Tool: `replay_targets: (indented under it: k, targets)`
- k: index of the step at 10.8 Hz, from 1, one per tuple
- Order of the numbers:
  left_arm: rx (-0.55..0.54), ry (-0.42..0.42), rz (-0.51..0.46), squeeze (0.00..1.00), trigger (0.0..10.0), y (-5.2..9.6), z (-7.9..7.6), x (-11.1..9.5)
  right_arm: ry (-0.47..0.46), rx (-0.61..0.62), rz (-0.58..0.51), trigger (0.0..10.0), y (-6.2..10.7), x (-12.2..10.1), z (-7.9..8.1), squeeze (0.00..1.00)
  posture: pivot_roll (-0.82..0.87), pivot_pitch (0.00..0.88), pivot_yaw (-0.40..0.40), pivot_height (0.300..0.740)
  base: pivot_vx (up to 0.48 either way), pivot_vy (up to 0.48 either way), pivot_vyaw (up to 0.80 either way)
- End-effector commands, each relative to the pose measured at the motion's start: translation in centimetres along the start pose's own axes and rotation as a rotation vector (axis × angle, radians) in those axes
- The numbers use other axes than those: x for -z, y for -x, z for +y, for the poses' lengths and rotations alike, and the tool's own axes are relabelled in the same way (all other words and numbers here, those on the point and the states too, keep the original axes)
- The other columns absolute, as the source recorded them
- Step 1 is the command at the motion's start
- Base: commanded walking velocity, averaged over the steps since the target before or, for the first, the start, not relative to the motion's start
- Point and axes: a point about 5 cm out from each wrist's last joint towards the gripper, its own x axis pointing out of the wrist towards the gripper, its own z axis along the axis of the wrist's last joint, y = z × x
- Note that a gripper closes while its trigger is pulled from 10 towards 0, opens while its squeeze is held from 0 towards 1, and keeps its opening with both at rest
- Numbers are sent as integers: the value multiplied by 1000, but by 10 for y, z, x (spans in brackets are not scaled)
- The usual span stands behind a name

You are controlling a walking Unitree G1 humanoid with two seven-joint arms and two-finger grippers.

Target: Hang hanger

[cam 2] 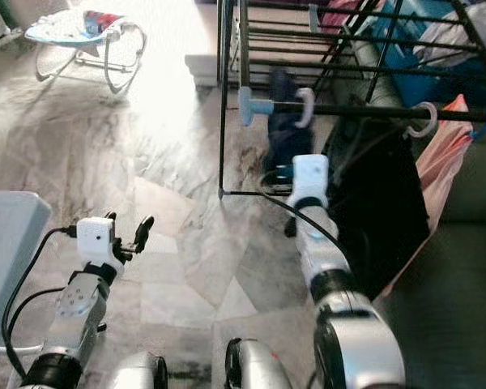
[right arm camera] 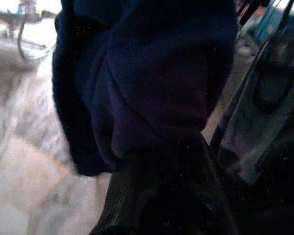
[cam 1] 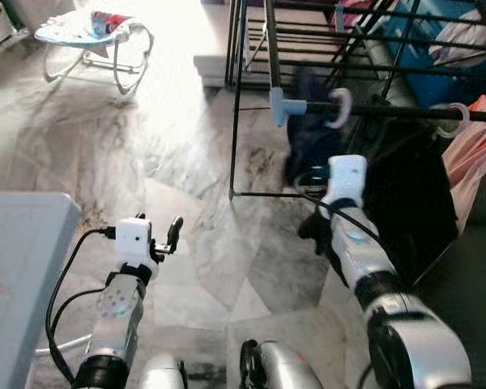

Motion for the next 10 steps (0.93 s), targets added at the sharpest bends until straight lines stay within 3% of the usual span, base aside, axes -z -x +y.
replay_targets:
  k: [1, 4, 6, 8, 9, 10]
  targets:
    - [-4, 1, 14, 0, 10000, 5, 0, 3, 42, -52, 26, 10000, -6, -7, 12, 0, 36, 194, -92, 740, 0, 0, 0]
    - [-11, -5, 22, 0, 10000, 12, 1, 5, 33, -80, 147, 10000, -10, -1, 34, 0, 57, 217, -92, 740, 0, 0, 0]
    - [-15, -13, 28, 0, 10000, 12, 2, 5, -74, -24, 231, 10000, -8, 9, 34, 0, 58, 218, -93, 740, 0, 0, 0]
    - [-4, -19, 37, 0, 10000, 10, 0, 4, -135, 74, 233, 10000, -7, 12, 18, 0, 40, 224, -79, 740, 0, 0, 0]
    - [-1, -21, 41, 0, 10000, 10, -1, 5, -158, 66, 228, 10000, -7, 13, 17, 1000, 35, 223, -76, 740, 0, 0, 0]
    - [7, -20, 45, 0, 10000, 9, -3, 5, -191, 42, 222, 10000, -6, 14, 17, 1000, 32, 221, -75, 740, 0, 0, 0]
